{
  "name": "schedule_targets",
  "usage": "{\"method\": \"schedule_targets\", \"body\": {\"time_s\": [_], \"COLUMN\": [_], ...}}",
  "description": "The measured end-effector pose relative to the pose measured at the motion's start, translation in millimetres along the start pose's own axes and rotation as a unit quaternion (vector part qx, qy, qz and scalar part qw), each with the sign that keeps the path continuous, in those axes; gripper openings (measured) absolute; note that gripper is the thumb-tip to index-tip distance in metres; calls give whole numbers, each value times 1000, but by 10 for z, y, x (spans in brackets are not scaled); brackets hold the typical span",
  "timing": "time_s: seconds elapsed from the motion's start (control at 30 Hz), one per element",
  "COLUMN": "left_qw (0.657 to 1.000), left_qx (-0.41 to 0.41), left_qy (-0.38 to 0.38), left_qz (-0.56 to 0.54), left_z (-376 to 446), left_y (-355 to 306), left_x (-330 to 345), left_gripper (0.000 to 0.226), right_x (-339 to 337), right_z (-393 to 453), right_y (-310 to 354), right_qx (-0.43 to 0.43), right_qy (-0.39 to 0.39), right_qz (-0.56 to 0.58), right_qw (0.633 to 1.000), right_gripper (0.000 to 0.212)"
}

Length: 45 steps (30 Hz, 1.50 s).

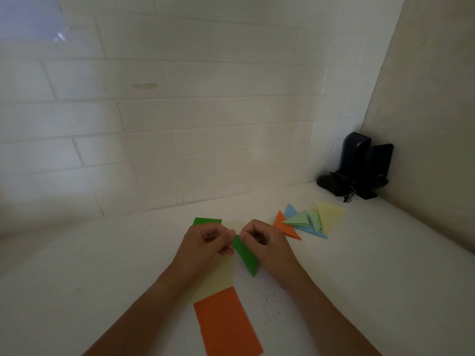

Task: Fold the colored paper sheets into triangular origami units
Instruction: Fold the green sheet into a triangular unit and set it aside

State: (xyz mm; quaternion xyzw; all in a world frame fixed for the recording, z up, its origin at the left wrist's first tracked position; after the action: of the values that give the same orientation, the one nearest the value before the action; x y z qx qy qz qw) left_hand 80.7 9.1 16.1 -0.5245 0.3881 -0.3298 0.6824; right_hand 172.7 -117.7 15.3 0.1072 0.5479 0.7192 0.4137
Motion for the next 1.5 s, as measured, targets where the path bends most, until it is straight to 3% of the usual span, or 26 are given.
{"method": "schedule_targets", "body": {"time_s": [0.43, 0.7, 0.93, 1.2, 1.5], "left_qw": [1000, 999, 997, 996, 998], "left_qx": [-8, 31, 57, 35, -3], "left_qy": [18, 34, 48, -45, -62], "left_qz": [-7, 19, 10, 69, 9], "left_z": [-6, 1, -3, 42, 27], "left_y": [24, -9, -94, -3, 9], "left_x": [50, 61, 79, -125, -132], "left_gripper": [7, 26, 21, 6, 6], "right_x": [-33, -24, -41, -17, -36], "right_z": [7, 7, 16, 2, -5], "right_y": [6, -57, -105, -114, -31], "right_qx": [-1, 23, 27, 57, 9], "right_qy": [-10, -15, -28, -24, -18], "right_qz": [-11, -11, 29, 24, 6], "right_qw": [1000, 1000, 999, 998, 1000], "right_gripper": [18, 26, 6, 27, 21]}}
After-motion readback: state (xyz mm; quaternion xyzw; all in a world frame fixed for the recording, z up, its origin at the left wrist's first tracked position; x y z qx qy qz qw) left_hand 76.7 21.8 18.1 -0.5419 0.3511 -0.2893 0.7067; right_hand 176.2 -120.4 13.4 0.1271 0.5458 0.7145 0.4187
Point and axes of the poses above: each hand's wrist, its own z-axis towards the middle knuckle, its own x-axis out of the palm, y = z × x, the point moved 9 cm from there along z, towards the middle knuckle, and after that the axes turned 3 degrees about -x, right-handed, at the moved point
